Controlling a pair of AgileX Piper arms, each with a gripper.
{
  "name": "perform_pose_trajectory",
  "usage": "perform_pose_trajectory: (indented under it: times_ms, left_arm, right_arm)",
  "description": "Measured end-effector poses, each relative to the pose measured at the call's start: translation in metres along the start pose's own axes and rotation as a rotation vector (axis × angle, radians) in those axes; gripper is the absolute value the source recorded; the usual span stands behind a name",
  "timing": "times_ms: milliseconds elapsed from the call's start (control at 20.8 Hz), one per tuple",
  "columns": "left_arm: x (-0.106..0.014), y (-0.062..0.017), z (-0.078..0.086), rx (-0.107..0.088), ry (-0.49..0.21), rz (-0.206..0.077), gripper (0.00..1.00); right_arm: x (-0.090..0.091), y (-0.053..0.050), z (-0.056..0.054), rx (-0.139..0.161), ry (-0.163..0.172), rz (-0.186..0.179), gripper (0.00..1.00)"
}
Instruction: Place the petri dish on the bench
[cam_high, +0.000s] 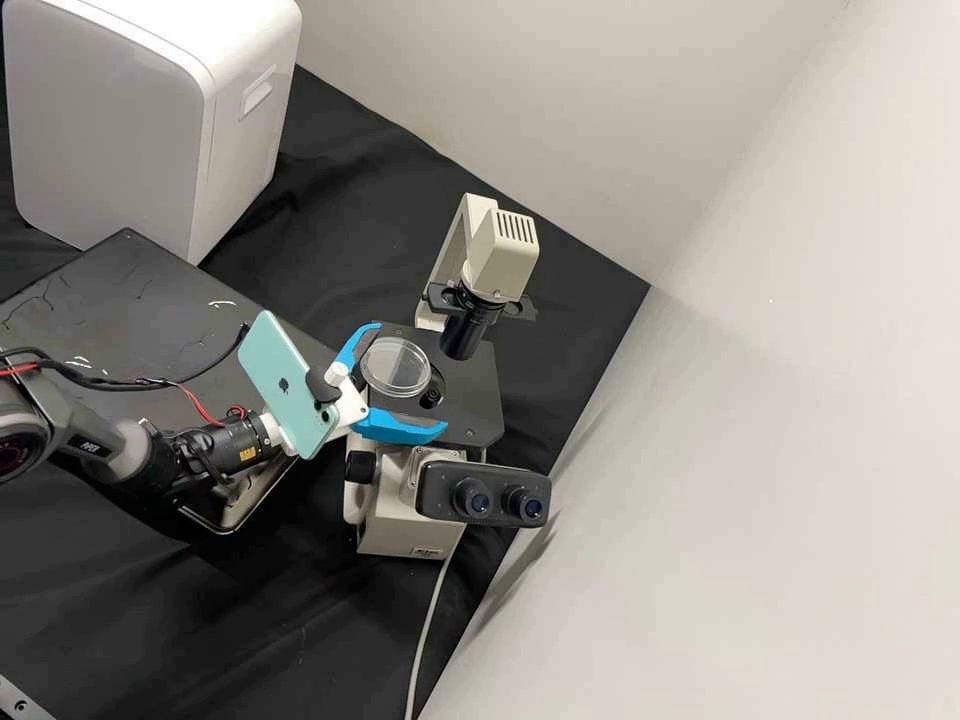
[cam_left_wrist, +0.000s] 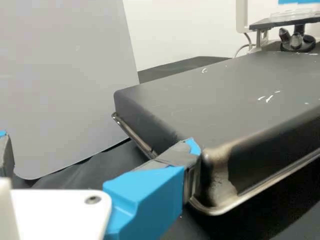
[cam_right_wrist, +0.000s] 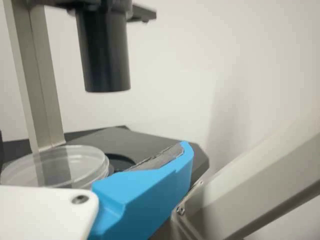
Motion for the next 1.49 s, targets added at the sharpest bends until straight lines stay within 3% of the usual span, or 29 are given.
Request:
perform_pose_trajectory:
  times_ms: [96,289,482,963,1108,1301,1493]
  left_arm:
    - [0.0,-0.0003,0.0,0.001,-0.002,-0.001,1.0]
    - [-0.001,-0.0006,0.002,0.003,-0.011,-0.002,1.0]
    - [-0.001,-0.0006,0.002,0.003,-0.011,-0.002,1.0]
    - [-0.001,-0.0006,0.002,0.002,-0.011,-0.003,1.0]
    - [-0.001,-0.0007,0.002,0.002,-0.012,-0.003,1.0]
    - [-0.001,-0.0007,0.002,0.002,-0.012,-0.003,1.0]
    - [-0.001,-0.0007,0.002,0.002,-0.012,-0.003,1.0]
  right_arm:
    - [-0.002,0.003,-0.001,0.018,0.011,0.018,1.0]
    - [-0.006,0.015,0.002,0.097,0.007,0.055,1.0]
    - [-0.008,0.017,-0.001,0.113,0.015,0.059,1.0]
    - [-0.013,-0.019,-0.026,0.008,0.089,-0.057,1.0]
    - [-0.014,-0.03,-0.027,-0.035,0.092,-0.089,1.0]
    - [-0.013,-0.035,-0.023,-0.063,0.074,-0.095,1.0]
    - [-0.013,-0.034,-0.021,-0.055,0.055,-0.081,1.0]
